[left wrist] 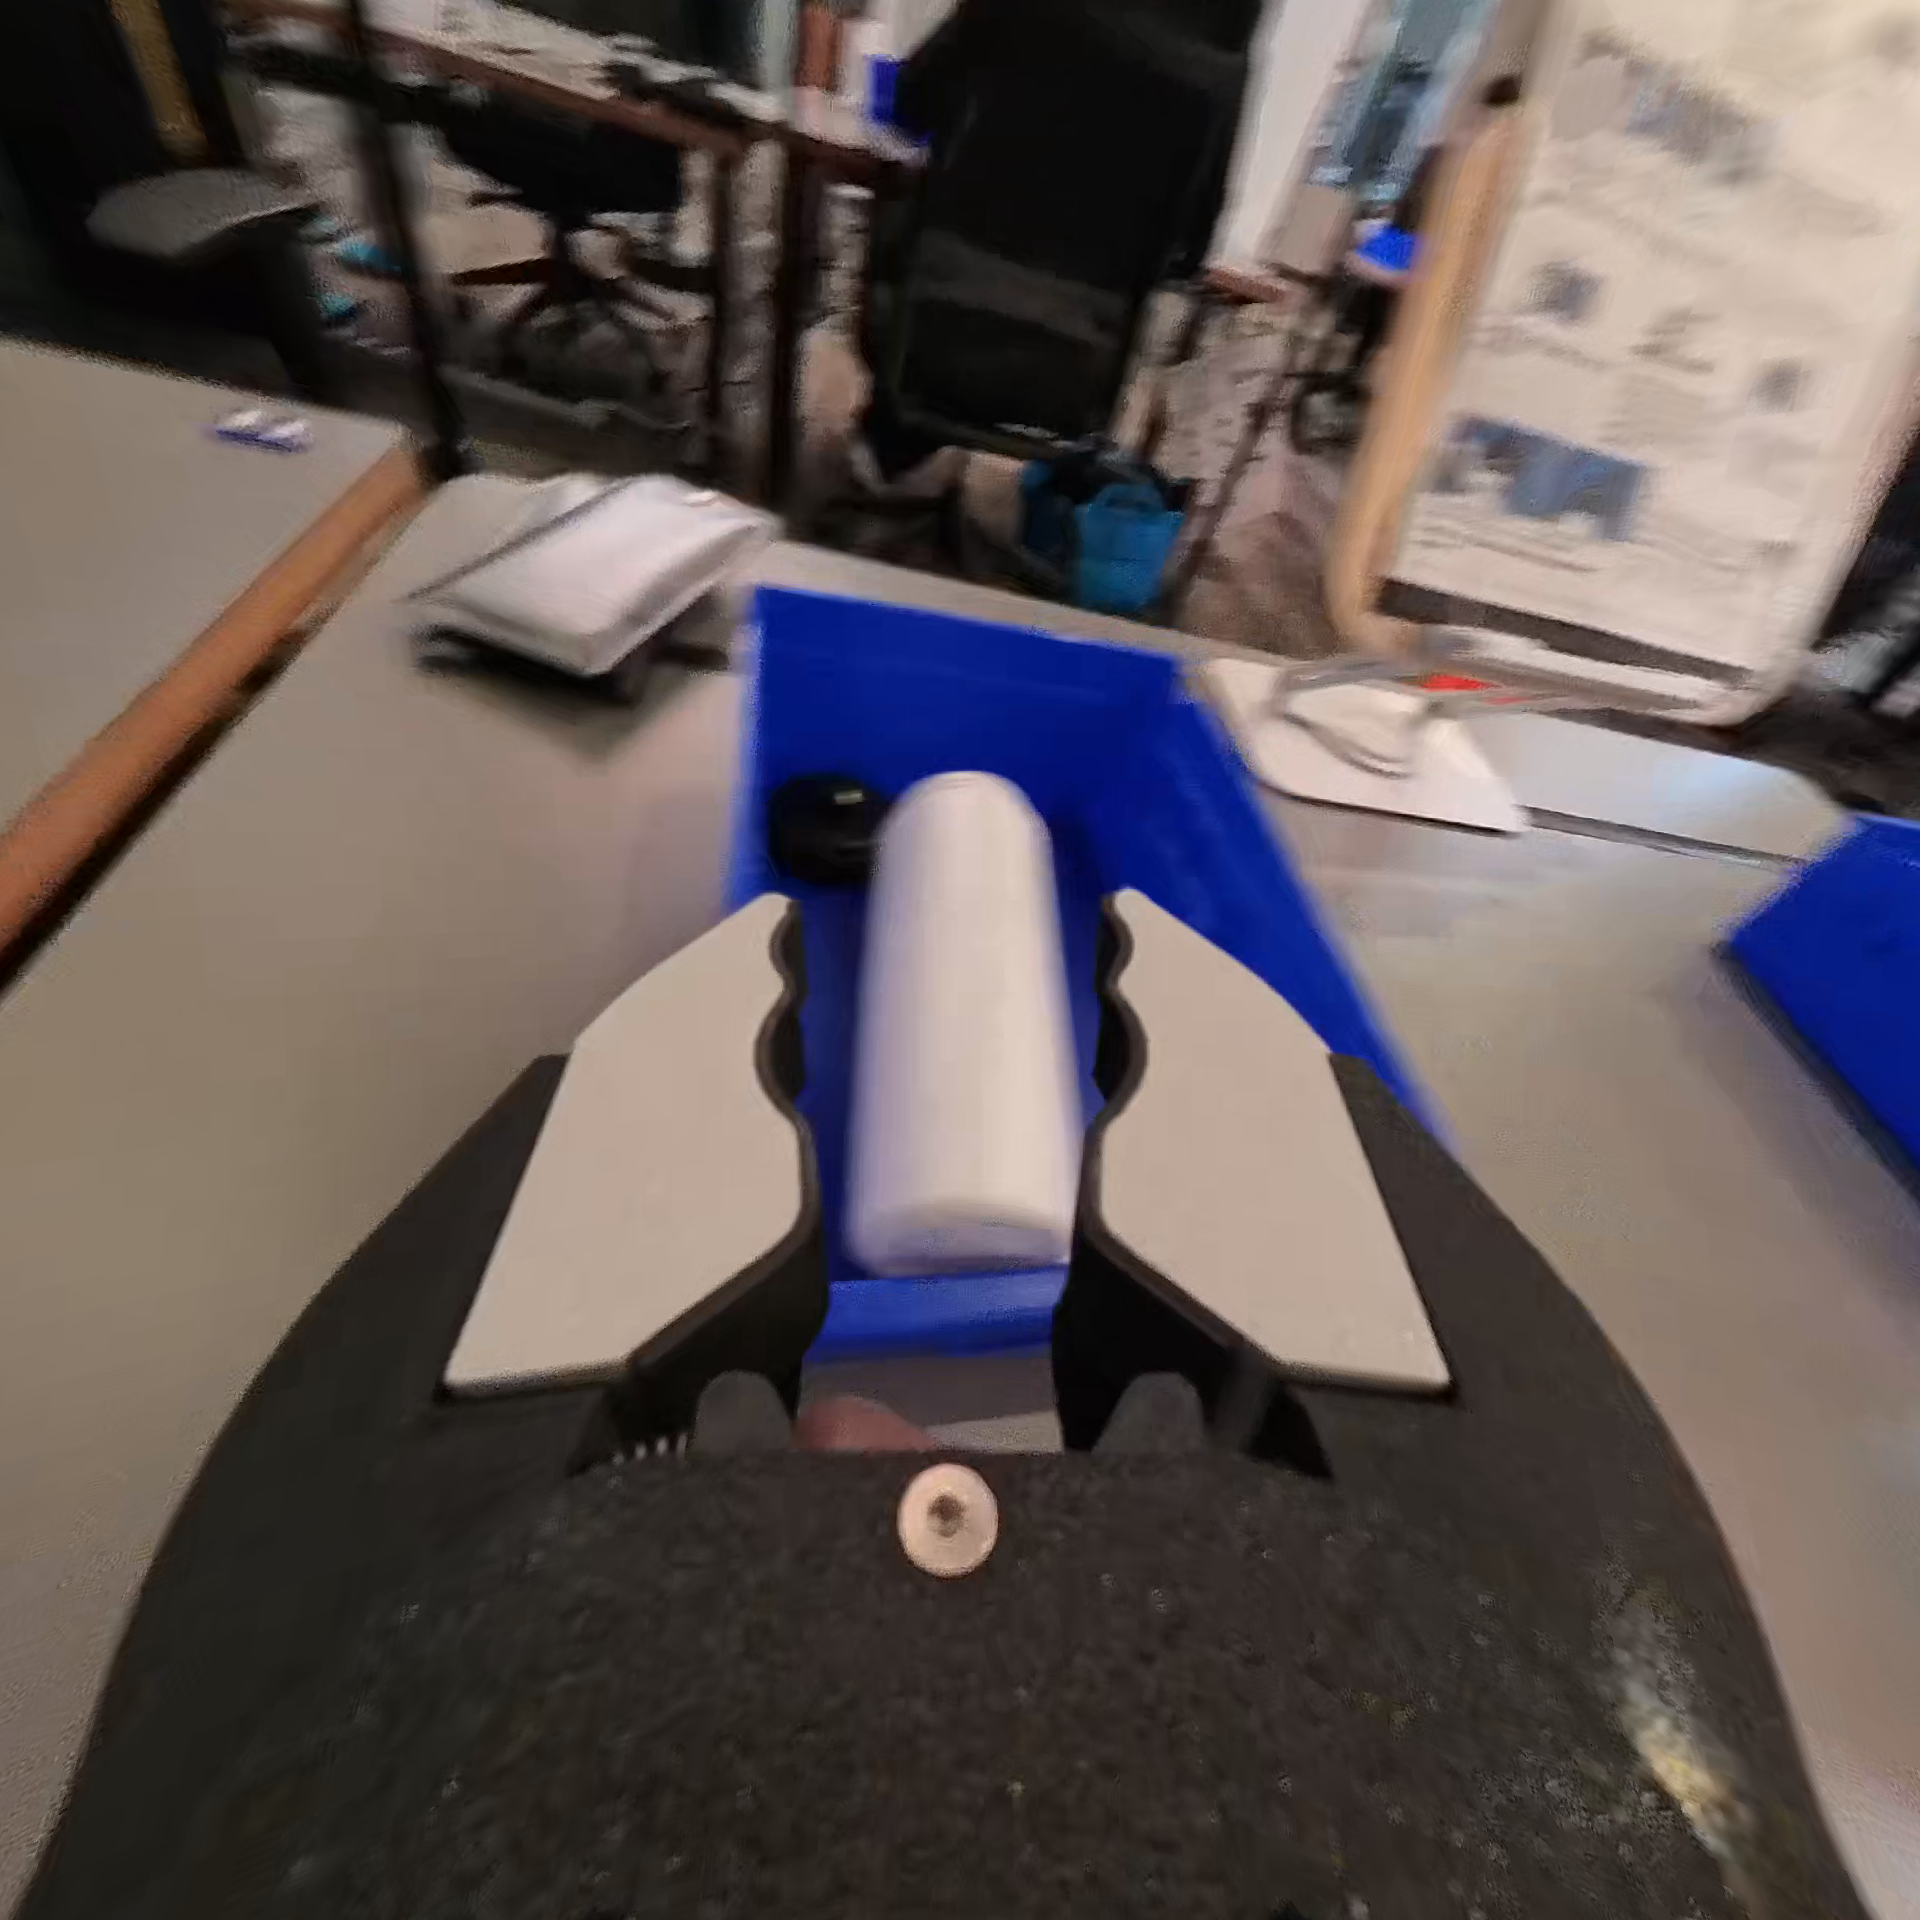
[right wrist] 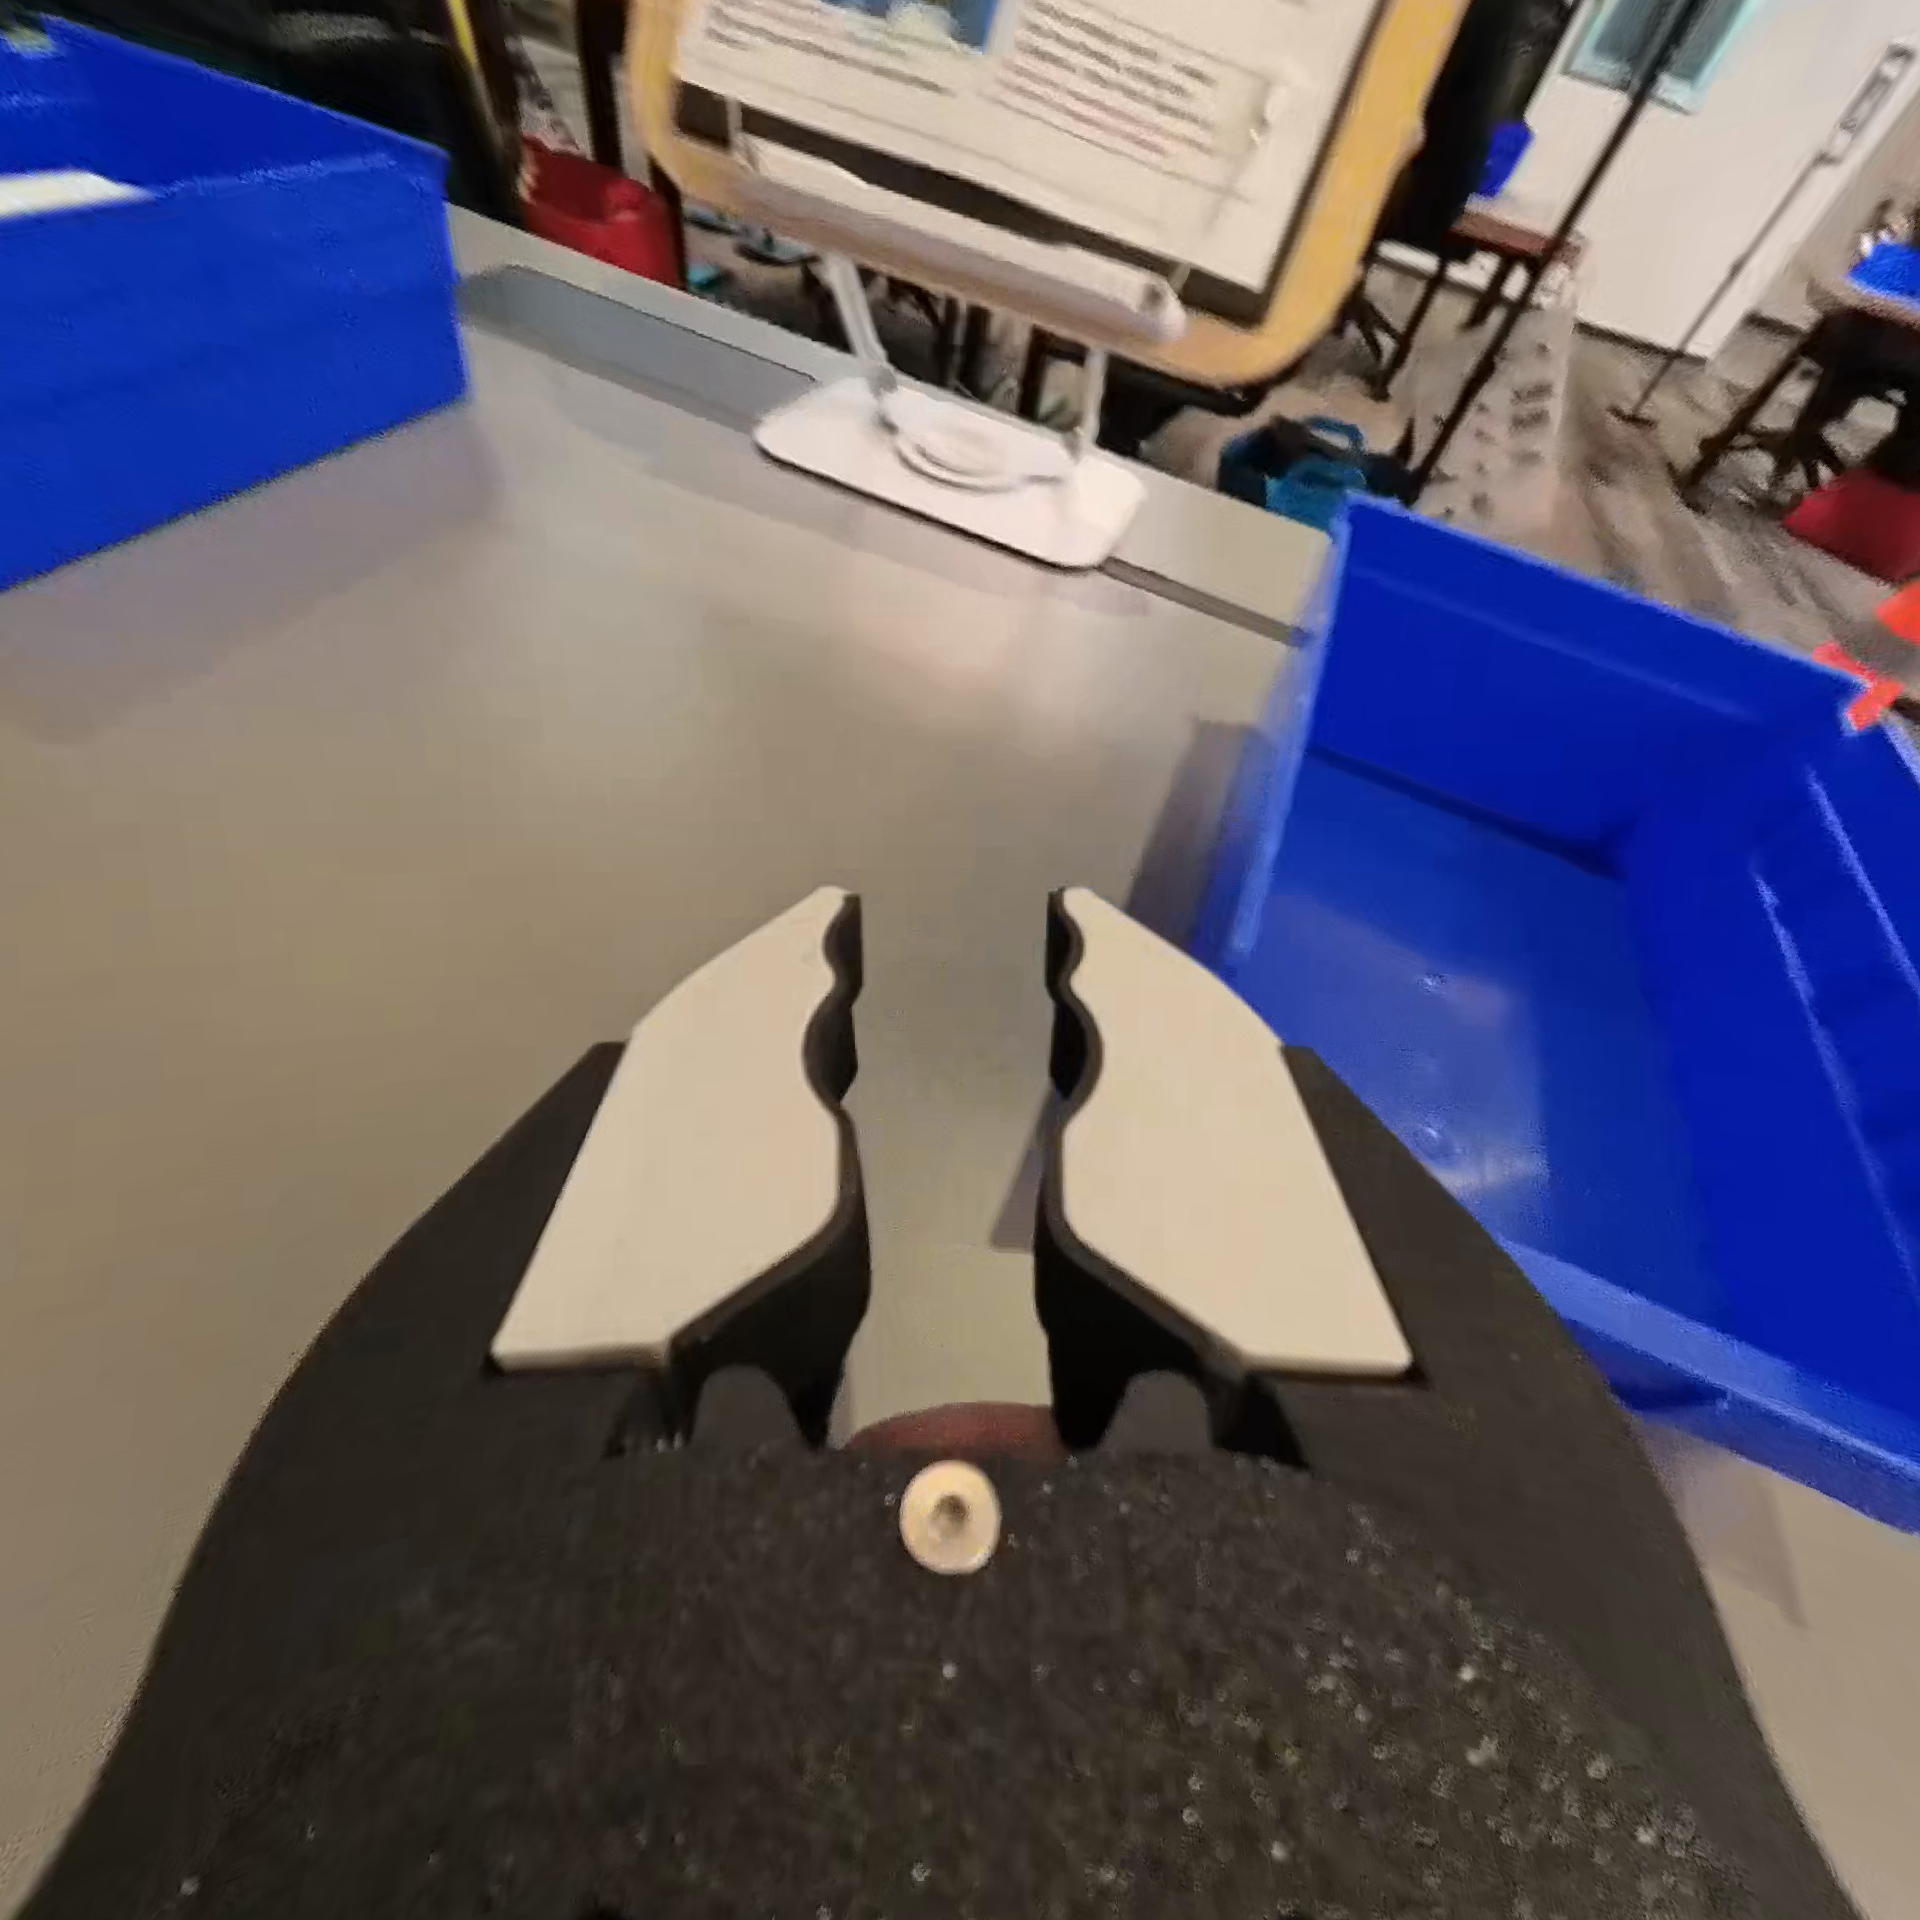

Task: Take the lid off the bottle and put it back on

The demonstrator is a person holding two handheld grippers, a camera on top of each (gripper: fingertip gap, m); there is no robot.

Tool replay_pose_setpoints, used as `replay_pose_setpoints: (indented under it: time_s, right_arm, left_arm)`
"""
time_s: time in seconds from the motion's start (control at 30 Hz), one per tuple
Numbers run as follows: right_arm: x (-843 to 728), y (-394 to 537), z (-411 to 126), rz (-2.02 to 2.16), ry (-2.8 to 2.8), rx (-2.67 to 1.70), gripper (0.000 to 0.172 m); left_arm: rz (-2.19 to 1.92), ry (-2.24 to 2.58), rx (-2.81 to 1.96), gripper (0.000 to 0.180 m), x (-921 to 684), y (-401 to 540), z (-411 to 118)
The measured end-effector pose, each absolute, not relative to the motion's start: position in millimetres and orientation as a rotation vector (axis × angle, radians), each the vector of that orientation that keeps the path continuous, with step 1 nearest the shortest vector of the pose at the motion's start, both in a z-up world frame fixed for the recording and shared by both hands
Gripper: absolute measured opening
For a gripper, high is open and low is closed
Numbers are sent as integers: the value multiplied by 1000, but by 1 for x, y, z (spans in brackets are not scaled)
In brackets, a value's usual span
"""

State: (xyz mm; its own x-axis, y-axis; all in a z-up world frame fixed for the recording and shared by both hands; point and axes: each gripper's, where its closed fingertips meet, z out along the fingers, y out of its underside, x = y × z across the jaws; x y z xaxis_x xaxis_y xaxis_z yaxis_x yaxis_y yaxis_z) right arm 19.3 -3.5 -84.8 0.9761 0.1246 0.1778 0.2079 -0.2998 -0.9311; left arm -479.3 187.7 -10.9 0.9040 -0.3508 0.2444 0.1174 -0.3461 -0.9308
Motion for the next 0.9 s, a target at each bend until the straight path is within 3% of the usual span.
replay_pose_setpoints:
  time_s: [0.13,0.27,0.5,0.9]
  right_arm:
    - [-46,-19,-82,209,-390,-1817,36]
    - [-82,-37,-106,493,-480,-1796,38]
    - [-57,-33,-106,509,-425,-1821,41]
    - [-26,-23,-121,497,-283,-1896,40]
  left_arm:
    - [-841,496,-1791,59,-356,114,0]
    - [-1357,886,-1609,58,-245,-3,-26]
    - [-1117,1177,-1676,50,-191,-34,-111]
    - [-1161,963,-1872,57,-191,0,-128]
